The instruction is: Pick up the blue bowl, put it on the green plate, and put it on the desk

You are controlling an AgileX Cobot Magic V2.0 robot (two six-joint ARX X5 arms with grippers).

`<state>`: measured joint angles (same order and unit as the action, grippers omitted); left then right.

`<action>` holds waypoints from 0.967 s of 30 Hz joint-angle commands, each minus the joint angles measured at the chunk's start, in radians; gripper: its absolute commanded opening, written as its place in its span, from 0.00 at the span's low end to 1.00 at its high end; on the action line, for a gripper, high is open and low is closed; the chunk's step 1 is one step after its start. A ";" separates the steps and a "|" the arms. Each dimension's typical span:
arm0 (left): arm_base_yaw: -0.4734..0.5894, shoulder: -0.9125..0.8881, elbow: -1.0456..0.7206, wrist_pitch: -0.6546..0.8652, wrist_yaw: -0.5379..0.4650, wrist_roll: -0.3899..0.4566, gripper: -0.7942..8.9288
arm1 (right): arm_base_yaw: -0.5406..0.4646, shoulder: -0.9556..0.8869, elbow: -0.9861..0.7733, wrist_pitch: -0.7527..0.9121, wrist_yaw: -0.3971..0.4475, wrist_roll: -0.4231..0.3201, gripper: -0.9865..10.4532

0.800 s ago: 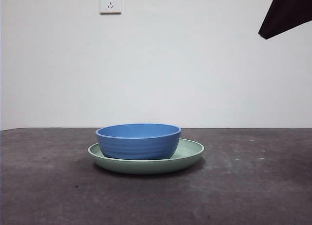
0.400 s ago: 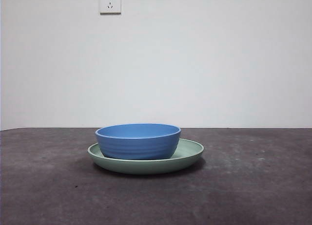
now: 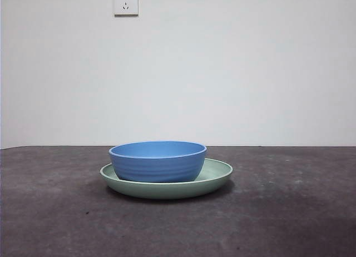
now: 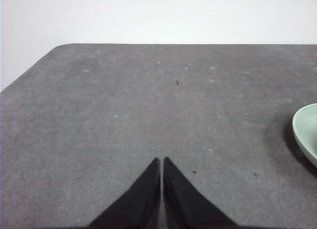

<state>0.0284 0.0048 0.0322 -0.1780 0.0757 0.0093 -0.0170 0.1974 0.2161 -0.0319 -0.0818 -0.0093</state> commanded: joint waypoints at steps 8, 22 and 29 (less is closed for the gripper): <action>0.001 -0.002 -0.020 -0.008 -0.002 -0.002 0.09 | -0.008 -0.170 -0.196 0.016 0.031 0.116 0.09; 0.001 -0.002 -0.020 -0.008 -0.002 -0.002 0.09 | -0.008 -0.194 -0.205 -0.144 0.056 0.148 0.09; 0.001 -0.002 -0.020 -0.008 -0.002 -0.002 0.09 | -0.008 -0.194 -0.205 -0.126 0.056 0.148 0.09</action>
<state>0.0284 0.0048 0.0322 -0.1780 0.0757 0.0093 -0.0227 0.0063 0.0162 -0.1673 -0.0261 0.1280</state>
